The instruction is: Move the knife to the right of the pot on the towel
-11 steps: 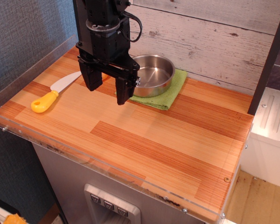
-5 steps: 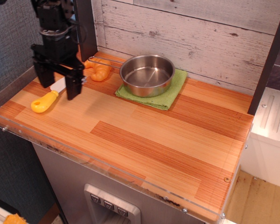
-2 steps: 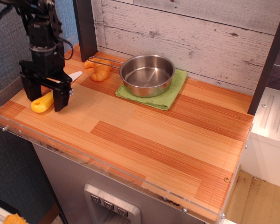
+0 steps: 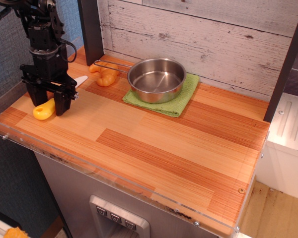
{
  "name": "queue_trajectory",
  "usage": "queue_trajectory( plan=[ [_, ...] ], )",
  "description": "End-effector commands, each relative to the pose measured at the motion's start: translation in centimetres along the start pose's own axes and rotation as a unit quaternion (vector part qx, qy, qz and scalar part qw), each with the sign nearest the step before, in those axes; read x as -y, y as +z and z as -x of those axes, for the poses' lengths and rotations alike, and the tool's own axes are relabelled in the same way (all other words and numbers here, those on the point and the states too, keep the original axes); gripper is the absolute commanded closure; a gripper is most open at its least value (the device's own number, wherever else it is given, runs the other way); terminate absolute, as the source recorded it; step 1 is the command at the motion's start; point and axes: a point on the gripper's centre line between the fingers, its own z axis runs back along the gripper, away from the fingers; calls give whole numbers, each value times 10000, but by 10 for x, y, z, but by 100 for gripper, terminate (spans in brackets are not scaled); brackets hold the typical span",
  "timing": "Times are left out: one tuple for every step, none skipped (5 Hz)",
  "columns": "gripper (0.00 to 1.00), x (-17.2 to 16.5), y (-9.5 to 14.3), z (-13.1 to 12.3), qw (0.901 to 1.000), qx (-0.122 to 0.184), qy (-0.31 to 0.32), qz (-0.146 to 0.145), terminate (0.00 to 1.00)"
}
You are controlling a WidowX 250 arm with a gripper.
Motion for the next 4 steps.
queue_trajectory(
  plan=[
    [100,-6,26,8,9973,728,-101,-84,0],
    [100,-4,43,17,9933,1145,-112,-69,0],
    [100,9,59,25,9917,1278,-99,-49,0],
    [100,38,77,27,9920,1252,-136,35,0]
  ],
)
